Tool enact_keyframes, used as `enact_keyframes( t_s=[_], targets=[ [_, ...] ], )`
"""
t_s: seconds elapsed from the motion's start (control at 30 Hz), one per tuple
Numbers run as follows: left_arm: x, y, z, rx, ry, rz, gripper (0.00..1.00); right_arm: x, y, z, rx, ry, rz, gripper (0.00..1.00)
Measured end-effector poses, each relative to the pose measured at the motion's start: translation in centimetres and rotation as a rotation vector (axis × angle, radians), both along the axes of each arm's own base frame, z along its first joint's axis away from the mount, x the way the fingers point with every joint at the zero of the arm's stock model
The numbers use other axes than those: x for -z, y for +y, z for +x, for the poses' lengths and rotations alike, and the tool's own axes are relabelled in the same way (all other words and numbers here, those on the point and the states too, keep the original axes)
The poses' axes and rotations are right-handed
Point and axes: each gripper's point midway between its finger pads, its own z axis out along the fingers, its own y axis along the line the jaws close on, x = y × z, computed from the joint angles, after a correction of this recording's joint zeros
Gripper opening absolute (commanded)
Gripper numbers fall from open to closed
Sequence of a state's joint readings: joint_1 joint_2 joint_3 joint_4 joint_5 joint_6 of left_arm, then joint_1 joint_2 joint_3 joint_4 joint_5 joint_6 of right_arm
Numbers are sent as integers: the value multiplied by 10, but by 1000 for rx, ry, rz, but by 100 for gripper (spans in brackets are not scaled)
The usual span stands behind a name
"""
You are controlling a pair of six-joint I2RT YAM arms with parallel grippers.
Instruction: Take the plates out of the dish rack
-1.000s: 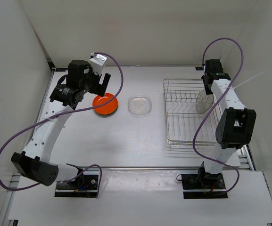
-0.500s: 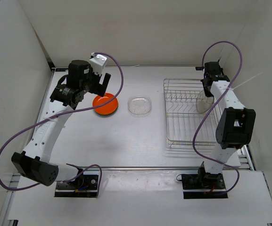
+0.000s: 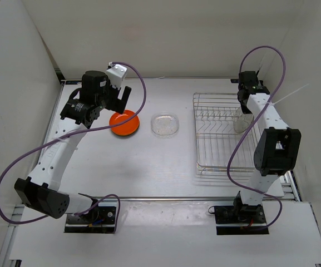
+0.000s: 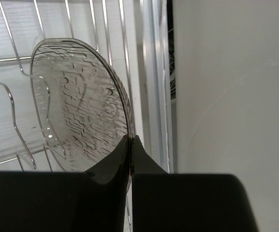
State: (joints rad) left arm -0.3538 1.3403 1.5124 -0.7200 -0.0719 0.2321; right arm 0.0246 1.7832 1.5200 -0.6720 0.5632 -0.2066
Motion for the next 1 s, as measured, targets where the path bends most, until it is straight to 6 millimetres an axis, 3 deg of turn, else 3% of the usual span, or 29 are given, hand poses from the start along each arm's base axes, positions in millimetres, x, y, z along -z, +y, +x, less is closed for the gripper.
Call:
enact_keyframes(
  t_s=[0.17, 0.37, 0.53, 0.63, 0.73, 0.8, 1.0],
  targets=[
    [8, -2, 5, 0, 17, 4, 100, -33, -7, 5, 24, -44, -57, 0],
    [28, -14, 20, -1, 75, -24, 100, -99, -20, 2, 40, -153, -147, 0],
    [26, -38, 41, 36, 91, -111, 100, -166, -27, -19, 52, -285, -196, 0],
    [18, -63, 47, 116, 93, -203, 100, -191, -21, -33, 27, -359, -162, 0],
    [13, -96, 44, 257, 125, -308, 100, -198, 4, -39, -79, -400, -34, 0],
    [8, -122, 41, 371, 160, -381, 100, -193, 31, -41, -192, -404, 90, 0],
    [16, -200, 24, 620, 318, -536, 100, -141, 117, -59, -487, -287, 484, 0]
  ],
)
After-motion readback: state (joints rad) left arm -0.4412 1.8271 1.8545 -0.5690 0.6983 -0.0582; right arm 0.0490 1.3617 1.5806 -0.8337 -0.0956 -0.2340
